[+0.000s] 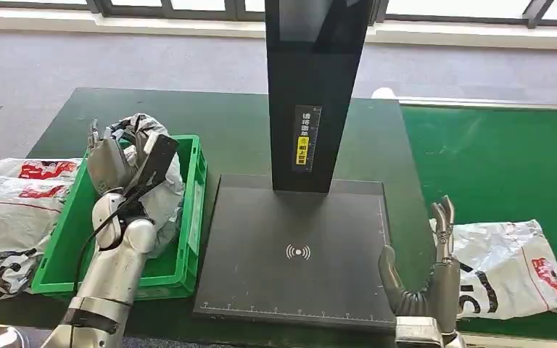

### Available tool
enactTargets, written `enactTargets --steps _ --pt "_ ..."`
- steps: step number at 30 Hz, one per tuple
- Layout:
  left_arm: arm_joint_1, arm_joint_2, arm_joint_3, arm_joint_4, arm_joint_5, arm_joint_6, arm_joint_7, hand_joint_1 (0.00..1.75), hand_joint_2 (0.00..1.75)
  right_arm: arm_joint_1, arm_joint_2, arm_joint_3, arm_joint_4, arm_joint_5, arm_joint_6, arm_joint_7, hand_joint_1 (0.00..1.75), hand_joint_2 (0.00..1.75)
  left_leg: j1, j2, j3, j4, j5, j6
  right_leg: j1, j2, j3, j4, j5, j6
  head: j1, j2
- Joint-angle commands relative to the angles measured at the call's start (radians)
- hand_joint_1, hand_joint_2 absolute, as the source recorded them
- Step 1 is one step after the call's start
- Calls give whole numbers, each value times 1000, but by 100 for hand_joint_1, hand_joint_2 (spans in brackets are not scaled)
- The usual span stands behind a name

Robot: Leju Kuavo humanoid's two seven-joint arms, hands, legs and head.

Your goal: Moved the parcel from conveyor to table for the left to box.

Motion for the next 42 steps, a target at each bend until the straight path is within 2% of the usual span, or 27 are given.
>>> enactTargets --steps 1,8,20,26,30,32,33,35,36,40,41,42 --pt "9 -12 5 -33 -44 48 8 0 0 -20 15 -53 25 4 -7 4 0 175 0 0 1 -1 0 0 0 0 1 -1 0 -1 0 0" --pt "26 -15 22 -62 -74 108 19 0 0 -21 3 -41 37 2 -21 5 0 175 1 1 1 -2 1 0 1 0 2 -3 1 -1 0 0" --pt "26 -13 24 -62 -74 107 18 0 0 -23 3 -41 37 1 -21 5 0 175 1 0 1 -1 0 0 1 0 1 -1 0 -1 0 0" --pt "18 -14 53 -70 0 187 -18 0 0 -24 -7 -28 43 -3 -31 15 0 175 1 1 1 -2 0 0 1 0 2 -3 1 -1 0 0" --pt "17 -107 233 -137 -55 187 -127 0 0 -35 -14 -10 56 -6 -39 22 0 175 1 2 1 -2 0 0 1 1 1 -2 1 -1 0 0" --pt "-5 -181 379 -153 -51 187 -255 0 0 -43 -20 4 67 -6 -49 26 0 175 1 3 0 -1 0 0 1 1 0 -2 1 -1 0 0" --pt "-24 -196 421 -126 -22 187 -301 0 0 -44 -22 8 70 -7 -56 28 0 175 1 3 1 -2 1 0 1 2 1 -3 2 -1 0 0" --pt "-64 -191 457 -55 41 187 -290 0 0 -45 -24 13 75 -8 -65 30 0 175 1 3 0 -1 1 0 1 1 1 -3 2 -1 0 0" --pt "-69 -190 476 -69 -20 187 -276 0 0 -46 -23 14 76 -8 -65 31 0 175 1 2 0 -1 0 0 1 1 1 -1 1 -1 0 0" --pt "-93 -161 448 6 -23 187 -187 0 0 -46 -23 14 74 -5 -70 36 0 175 1 1 0 -2 1 -1 1 0 0 -2 1 -1 0 0" --pt "-93 -153 444 -3 -25 187 -177 0 0 -46 -24 15 74 -4 -69 37 0 175 1 0 0 -1 1 -1 1 0 0 -1 1 -1 0 0" --pt "-81 -156 475 -100 -140 187 -188 0 0 -48 -27 18 74 -5 -61 37 0 175 1 0 0 -1 1 -1 1 -1 0 -1 1 -1 0 0"
